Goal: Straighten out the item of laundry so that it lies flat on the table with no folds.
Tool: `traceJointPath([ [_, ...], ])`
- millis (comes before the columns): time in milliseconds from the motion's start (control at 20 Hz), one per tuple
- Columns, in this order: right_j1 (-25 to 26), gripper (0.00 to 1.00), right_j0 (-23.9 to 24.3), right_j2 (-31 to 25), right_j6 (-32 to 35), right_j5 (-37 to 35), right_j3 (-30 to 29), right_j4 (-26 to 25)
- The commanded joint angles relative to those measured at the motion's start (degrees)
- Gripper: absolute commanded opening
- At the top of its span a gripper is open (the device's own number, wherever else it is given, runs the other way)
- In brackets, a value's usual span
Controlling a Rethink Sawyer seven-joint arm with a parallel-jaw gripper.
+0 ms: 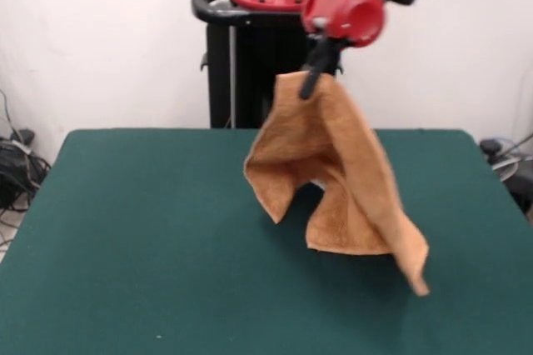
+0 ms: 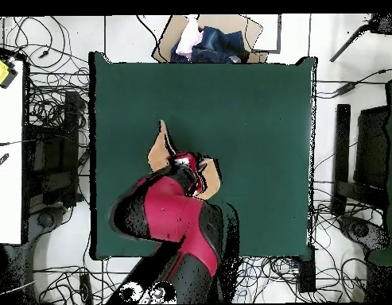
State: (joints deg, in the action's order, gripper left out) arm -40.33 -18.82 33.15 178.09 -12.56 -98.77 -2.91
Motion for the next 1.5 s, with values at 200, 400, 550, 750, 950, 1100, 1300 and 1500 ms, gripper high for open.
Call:
traceJointPath([
  [200,-3.0,0.00,-2.3,-11.1,-3.4,7.2,-1.7,-6.2],
  [400,-6.0,0.00,-3.5,-11.0,-5.1,1.5,-0.8,-6.7],
  [550,-16.3,0.00,-2.7,-13.2,-10.4,-15.8,-0.5,-3.6],
  [750,-22.1,0.00,-0.9,-15.5,-12.2,-23.7,-0.6,-1.7],
  [950,-24.2,0.00,-1.7,-15.2,-10.1,-26.5,-0.5,-2.5],
  [1100,-26.4,0.00,-0.4,-16.5,-11.3,-28.4,-1.0,-2.0],
  [1300,-28.6,0.00,2.2,-18.4,-13.4,-29.3,-2.4,-1.6],
  [1500,-29.6,0.00,4.5,-20.2,-14.1,-27.8,-4.4,-1.7],
])
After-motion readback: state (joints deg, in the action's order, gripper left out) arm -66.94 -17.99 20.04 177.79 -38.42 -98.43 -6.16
